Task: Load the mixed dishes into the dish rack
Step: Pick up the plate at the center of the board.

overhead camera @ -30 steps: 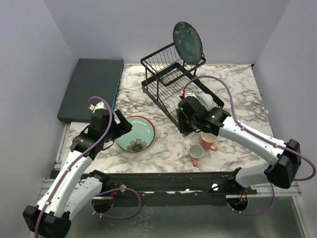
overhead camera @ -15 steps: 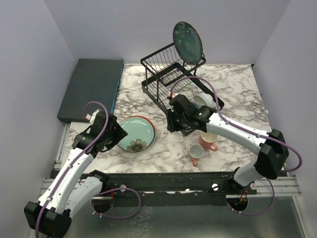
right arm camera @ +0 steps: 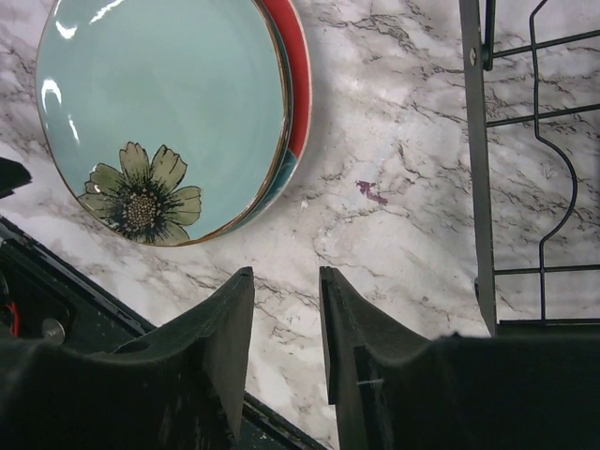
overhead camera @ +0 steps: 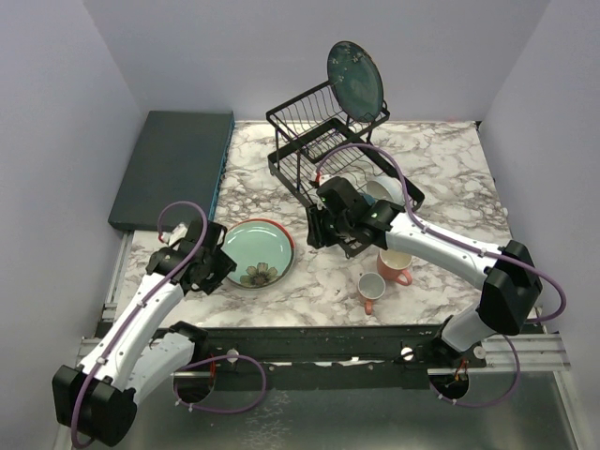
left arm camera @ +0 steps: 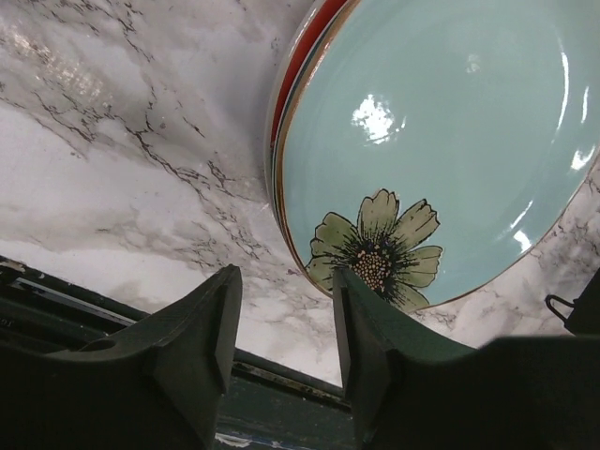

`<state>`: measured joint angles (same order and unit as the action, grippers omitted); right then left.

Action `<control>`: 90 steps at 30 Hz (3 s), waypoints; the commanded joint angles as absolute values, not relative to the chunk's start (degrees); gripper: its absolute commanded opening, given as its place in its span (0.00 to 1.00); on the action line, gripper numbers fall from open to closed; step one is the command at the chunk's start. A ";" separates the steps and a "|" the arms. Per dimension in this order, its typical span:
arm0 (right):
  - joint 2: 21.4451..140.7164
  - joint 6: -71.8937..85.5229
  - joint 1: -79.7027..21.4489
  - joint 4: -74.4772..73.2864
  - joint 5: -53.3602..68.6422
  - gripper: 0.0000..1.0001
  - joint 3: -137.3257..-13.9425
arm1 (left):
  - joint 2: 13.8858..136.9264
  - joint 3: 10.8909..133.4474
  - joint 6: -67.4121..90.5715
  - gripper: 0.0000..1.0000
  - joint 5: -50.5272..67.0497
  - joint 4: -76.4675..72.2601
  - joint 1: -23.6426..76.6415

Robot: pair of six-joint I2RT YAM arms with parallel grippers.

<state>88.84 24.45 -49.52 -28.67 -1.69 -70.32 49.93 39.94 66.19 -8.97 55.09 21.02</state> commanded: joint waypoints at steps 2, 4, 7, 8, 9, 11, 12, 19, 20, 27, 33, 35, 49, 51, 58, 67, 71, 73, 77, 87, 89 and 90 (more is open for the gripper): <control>89.38 23.42 -49.39 -26.24 1.47 0.39 -69.37 | 50.83 36.30 66.88 0.45 -6.42 49.86 21.09; 89.16 23.43 -49.41 -25.95 1.42 0.39 -68.85 | 51.68 35.82 66.58 0.41 -6.74 49.11 21.09; 88.88 23.63 -49.39 -25.31 1.97 0.38 -67.95 | 53.09 35.24 66.02 0.37 -7.29 48.30 21.09; 88.81 23.73 -49.39 -25.14 2.07 0.38 -67.65 | 53.67 35.16 65.89 0.36 -7.21 48.01 21.09; 88.69 23.84 -49.40 -24.90 2.20 0.38 -67.39 | 54.14 35.13 65.83 0.35 -7.21 47.74 21.09; 88.49 23.97 -49.39 -24.55 2.36 0.38 -66.90 | 54.81 35.02 65.61 0.33 -7.21 47.19 21.09; 88.40 23.99 -49.39 -24.52 2.45 0.38 -66.72 | 55.01 34.94 65.57 0.32 -7.21 46.86 21.09; 88.31 24.12 -49.39 -24.25 2.02 0.38 -65.88 | 56.52 34.45 64.70 0.24 -7.38 44.63 21.09; 88.37 24.20 -49.39 -24.17 2.08 0.38 -65.75 | 56.90 34.45 64.53 0.23 -7.46 44.38 21.09; 89.04 24.62 -49.39 -23.73 2.71 0.37 -65.06 | 58.26 34.79 63.07 0.11 -8.22 43.27 21.10; 89.82 24.64 -49.39 -23.39 2.60 0.37 -64.78 | 59.88 35.23 61.55 0.01 -8.81 42.07 21.09; 90.25 24.62 -49.40 -23.24 2.46 0.37 -64.86 | 60.65 35.23 61.07 0.00 -8.66 41.29 21.09; 97.20 26.43 -49.00 -18.39 4.11 0.41 -66.36 | 64.98 35.08 58.68 0.00 -8.26 38.43 21.09; 97.87 26.77 -48.70 -17.76 4.13 0.42 -66.48 | 65.04 34.96 58.52 0.00 -8.26 38.38 21.09; 99.00 27.27 -48.21 -15.83 4.55 0.41 -67.16 | 65.30 34.93 58.19 0.00 -8.19 38.03 21.09; 101.57 28.19 -47.42 -14.91 4.05 0.40 -68.17 | 65.39 34.63 58.08 0.00 -7.91 37.79 21.09; 101.96 28.49 -47.14 -14.22 4.04 0.39 -68.20 | 65.30 34.55 58.02 0.00 -7.84 37.66 21.09; 101.87 28.49 -47.11 -13.48 4.22 0.38 -67.99 | 65.30 34.49 57.97 0.00 -7.82 37.61 21.09; 101.99 28.56 -47.11 -12.31 4.80 0.36 -67.86 | 65.29 34.45 58.00 0.00 -7.75 37.52 21.09; 102.03 28.71 -47.11 -9.10 6.83 0.32 -66.76 | 65.81 34.36 57.78 0.00 -7.38 37.22 21.09; 101.59 28.81 -47.11 -8.10 7.48 0.31 -66.16 | 65.96 34.37 57.64 0.00 -7.30 37.05 21.09; 101.25 29.04 -47.11 -7.49 7.76 0.31 -65.73 | 65.96 34.45 57.51 0.00 -7.23 36.95 21.09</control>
